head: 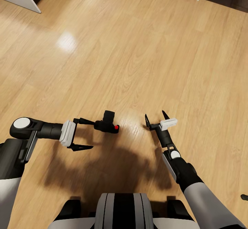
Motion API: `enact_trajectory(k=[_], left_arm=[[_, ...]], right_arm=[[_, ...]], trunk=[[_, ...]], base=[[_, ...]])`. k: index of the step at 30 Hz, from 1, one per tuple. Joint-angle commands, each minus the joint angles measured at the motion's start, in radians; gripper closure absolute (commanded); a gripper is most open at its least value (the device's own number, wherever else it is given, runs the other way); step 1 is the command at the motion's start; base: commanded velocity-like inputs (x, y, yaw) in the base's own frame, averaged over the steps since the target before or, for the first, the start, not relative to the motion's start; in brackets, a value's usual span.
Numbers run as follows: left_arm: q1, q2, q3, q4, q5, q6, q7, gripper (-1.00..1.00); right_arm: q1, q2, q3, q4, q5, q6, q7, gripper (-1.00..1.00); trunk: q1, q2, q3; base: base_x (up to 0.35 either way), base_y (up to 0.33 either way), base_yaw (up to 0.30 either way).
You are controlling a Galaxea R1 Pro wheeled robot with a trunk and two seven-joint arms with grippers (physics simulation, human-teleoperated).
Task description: Attach the digital camera to the camera tripod in the bedroom.
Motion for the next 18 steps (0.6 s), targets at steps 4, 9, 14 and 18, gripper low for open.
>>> enact_trajectory(k=[4,9,14,18], left_arm=[[-0.001,0.0,0.0,0.003,-0.002,0.018,-0.004,-1.0],[-0.001,-0.003,0.003,0.011,-0.002,0.02,-0.004,-1.0],[-0.001,-0.017,0.009,0.01,-0.003,0.018,0.016,-1.0],[-0.001,-0.021,0.04,0.008,-0.003,0.015,0.096,-1.0]], right_arm=[[0.0,0.0,0.001,0.0,-0.001,-0.005,0.002,-1.0],[0.0,0.0,0.001,0.0,-0.001,-0.006,0.002,-1.0],[0.0,0.0,0.001,0.0,-0.001,-0.006,0.002,-1.0],[0.0,-0.001,0.001,0.0,-0.001,-0.006,0.002,-1.0]], trunk=[[0.0,0.0,0.0],[0.0,0.0,0.0],[0.0,0.0,0.0],[0.0,0.0,0.0]], base=[[0.0,0.0,0.0],[0.0,0.0,0.0],[0.0,0.0,0.0],[0.0,0.0,0.0]])
